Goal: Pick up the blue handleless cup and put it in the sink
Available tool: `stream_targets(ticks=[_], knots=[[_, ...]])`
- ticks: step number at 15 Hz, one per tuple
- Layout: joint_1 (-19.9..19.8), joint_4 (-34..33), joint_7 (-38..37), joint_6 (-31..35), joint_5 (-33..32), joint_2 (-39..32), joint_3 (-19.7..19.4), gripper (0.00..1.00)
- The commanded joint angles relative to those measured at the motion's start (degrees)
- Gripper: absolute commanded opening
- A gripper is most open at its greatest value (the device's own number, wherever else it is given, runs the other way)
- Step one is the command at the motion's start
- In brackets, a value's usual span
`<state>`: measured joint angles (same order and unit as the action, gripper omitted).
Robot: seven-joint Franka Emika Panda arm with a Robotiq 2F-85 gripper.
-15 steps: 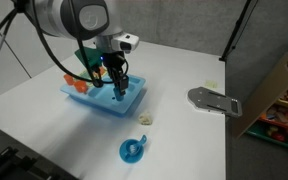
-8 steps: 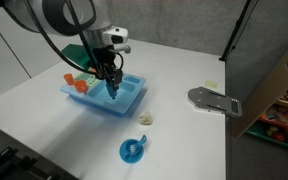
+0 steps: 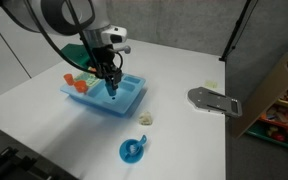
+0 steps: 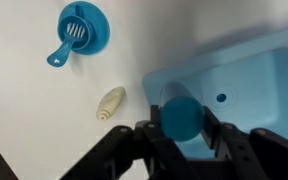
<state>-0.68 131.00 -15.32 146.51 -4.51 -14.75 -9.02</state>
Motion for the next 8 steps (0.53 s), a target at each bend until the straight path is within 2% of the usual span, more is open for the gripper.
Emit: stream_targets(ticks=[1,8], knots=[[0.1,-2.4,1.3,0.1,0.0,-0.6,1.8,0.17],[0.0,-10.1,5.2,-1.8,3.2,-4.9,5.7,0.17]])
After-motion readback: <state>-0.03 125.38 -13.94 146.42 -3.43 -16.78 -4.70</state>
